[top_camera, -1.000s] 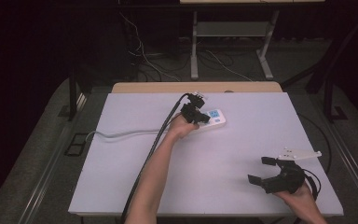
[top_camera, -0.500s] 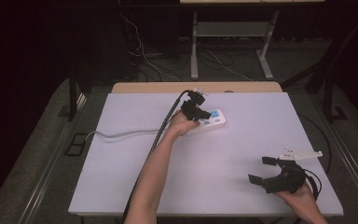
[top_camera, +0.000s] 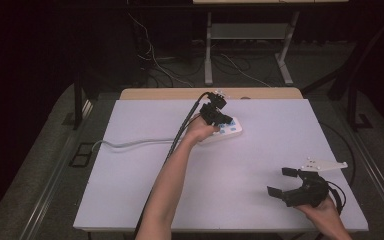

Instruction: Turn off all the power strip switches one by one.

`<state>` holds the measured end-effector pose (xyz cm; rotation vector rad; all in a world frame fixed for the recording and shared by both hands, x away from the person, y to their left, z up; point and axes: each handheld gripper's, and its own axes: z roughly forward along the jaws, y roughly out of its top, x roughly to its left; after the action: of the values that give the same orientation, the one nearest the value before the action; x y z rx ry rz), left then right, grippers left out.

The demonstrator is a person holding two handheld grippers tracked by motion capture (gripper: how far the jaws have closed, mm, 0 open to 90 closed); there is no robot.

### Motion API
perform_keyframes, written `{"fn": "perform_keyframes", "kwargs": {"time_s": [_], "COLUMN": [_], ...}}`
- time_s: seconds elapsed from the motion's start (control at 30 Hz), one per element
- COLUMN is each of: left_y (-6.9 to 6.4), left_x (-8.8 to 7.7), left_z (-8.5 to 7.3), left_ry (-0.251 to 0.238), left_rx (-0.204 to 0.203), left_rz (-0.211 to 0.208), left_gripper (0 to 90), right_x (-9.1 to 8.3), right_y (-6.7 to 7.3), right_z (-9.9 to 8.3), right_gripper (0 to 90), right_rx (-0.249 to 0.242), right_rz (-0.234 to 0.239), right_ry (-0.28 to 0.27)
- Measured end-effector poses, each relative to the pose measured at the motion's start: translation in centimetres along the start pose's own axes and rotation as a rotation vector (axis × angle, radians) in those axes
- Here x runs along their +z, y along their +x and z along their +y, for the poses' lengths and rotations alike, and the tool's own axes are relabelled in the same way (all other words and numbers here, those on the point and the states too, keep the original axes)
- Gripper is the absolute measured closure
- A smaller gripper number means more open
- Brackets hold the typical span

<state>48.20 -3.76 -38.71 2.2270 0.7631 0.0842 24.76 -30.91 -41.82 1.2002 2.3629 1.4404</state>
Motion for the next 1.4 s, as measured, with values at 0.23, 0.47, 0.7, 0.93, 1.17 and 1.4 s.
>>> {"fn": "perform_keyframes", "kwargs": {"time_s": [0.23,0.47,0.7,0.93,1.17,1.4], "left_y": [-0.2,0.1,0.2,0.2,0.2,0.1], "left_x": [0.7,1.6,2.4,3.1,3.4,3.8], "left_z": [0.3,0.0,-0.3,-0.5,-0.8,-0.7], "left_ry": [0.015,0.026,0.029,0.047,0.057,0.050], "left_rx": [0.013,0.003,-0.005,-0.002,-0.001,-0.003], "left_rz": [0.010,0.008,0.003,0.009,0.007,-0.001], "left_gripper": [89.5,89.5,89.5,89.5,89.5,89.5], "right_x": [0.0,0.1,0.1,0.1,0.1,0.1], "right_y": [0.0,-0.1,-0.1,-0.1,-0.1,-0.1], "right_z": [0.0,0.0,0.0,0.0,0.0,0.0], "right_gripper": [0.9,0.9,0.9,0.9,0.9,0.9], "right_rx": [0.000,-0.002,-0.004,-0.006,-0.004,-0.005], "right_rz": [0.003,0.005,0.006,0.006,0.006,0.007], "right_ry": [0.000,0.001,0.002,0.003,0.004,0.005]}}
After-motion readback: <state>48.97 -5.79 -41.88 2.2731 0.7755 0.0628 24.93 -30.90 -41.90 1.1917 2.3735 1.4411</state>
